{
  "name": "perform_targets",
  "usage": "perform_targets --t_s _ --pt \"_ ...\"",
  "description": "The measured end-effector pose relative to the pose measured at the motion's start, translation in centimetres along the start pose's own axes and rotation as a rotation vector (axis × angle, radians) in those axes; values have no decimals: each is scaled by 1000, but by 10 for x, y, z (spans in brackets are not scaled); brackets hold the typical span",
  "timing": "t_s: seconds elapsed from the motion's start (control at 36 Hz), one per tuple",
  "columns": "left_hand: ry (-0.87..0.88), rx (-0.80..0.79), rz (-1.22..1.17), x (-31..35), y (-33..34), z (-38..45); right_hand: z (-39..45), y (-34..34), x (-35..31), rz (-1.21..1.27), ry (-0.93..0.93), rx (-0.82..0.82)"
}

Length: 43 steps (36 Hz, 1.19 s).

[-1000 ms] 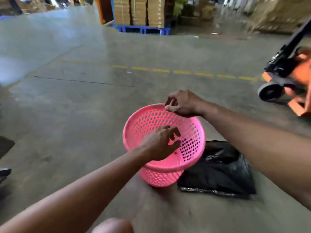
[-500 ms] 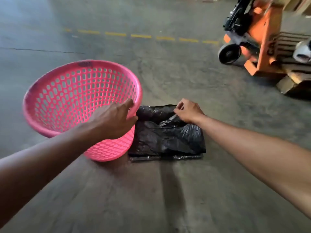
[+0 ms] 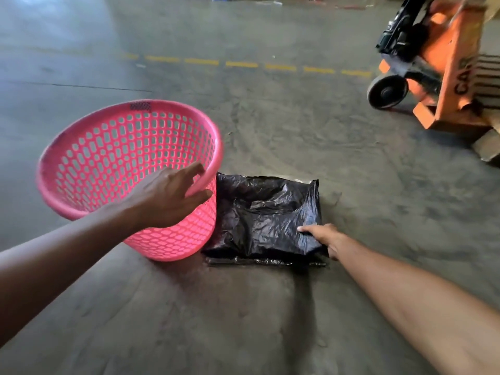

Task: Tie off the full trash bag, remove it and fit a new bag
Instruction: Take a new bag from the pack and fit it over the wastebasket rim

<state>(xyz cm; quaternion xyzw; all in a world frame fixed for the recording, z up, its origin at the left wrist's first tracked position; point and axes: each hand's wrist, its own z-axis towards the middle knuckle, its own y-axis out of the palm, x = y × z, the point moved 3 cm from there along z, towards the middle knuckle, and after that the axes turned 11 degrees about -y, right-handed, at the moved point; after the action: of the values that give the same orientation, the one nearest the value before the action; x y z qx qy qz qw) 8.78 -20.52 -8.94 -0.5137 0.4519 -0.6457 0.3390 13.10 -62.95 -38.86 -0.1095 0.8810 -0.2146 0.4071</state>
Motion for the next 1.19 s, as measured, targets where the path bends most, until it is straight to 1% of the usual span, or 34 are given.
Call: perform_targets --t_s 0.03,0.08,0.11,0.17,0.25,0.36,0.42,0.47,0.53,0.58,0.67,0.75,0.83,0.86,0.92,0.97,1.03,1.08,1.11,1.14,1.17,1.19 --pt "2 -4 -2 1 -1 0 -8 3 -5 35 7 -14" --pt "2 -3 -14 1 -2 -1 -67 3 -43 43 -7 -15" --pt "2 4 -10 2 -2 -1 -94 2 -63 28 -32 -10" --pt "2 24 17 3 -1 -2 -122 -2 -82 -37 -59 16" --pt "15 31 40 3 -2 0 -123 -13 -81 -42 -102 55" --pt "18 49 81 -1 -7 2 -126 -26 -80 -8 -132 58" --pt "0 52 71 -2 -7 2 -134 -40 -87 37 -132 74" --pt "4 61 72 0 -4 0 -139 -57 -102 127 -181 101" --pt "14 65 82 4 1 -3 -148 -72 -124 281 -217 53" --pt "-7 84 82 6 4 -2 -167 -83 -157 410 -290 -41" --pt "-62 81 33 6 6 1 -201 -88 -206 502 -409 -171" --pt "-154 66 -84 6 6 3 -238 -83 -249 574 -525 -219" --pt "-143 253 -171 8 -6 5 -276 -78 -295 650 -630 -291" --pt "-129 292 -221 11 -10 5 -291 -76 -311 683 -662 -321" --pt "-137 299 -363 13 -20 8 -320 -74 -344 748 -725 -376" --pt "-211 237 -605 15 -22 11 -349 -72 -374 802 -771 -450" --pt "-304 157 -913 19 -28 12 -378 -71 -404 834 -835 -514" --pt "-441 35 -1232 24 -34 13 -405 -70 -431 878 -901 -563" --pt "-517 -68 -1395 24 -39 13 -417 -68 -445 894 -937 -581" --pt "-587 -218 -1543 29 -39 12 -425 -68 -453 908 -963 -592" --pt "-628 -391 -1671 30 -42 10 -432 -66 -462 920 -985 -605" --pt "-615 -558 -1772 33 -46 7 -437 -62 -468 931 -994 -615"
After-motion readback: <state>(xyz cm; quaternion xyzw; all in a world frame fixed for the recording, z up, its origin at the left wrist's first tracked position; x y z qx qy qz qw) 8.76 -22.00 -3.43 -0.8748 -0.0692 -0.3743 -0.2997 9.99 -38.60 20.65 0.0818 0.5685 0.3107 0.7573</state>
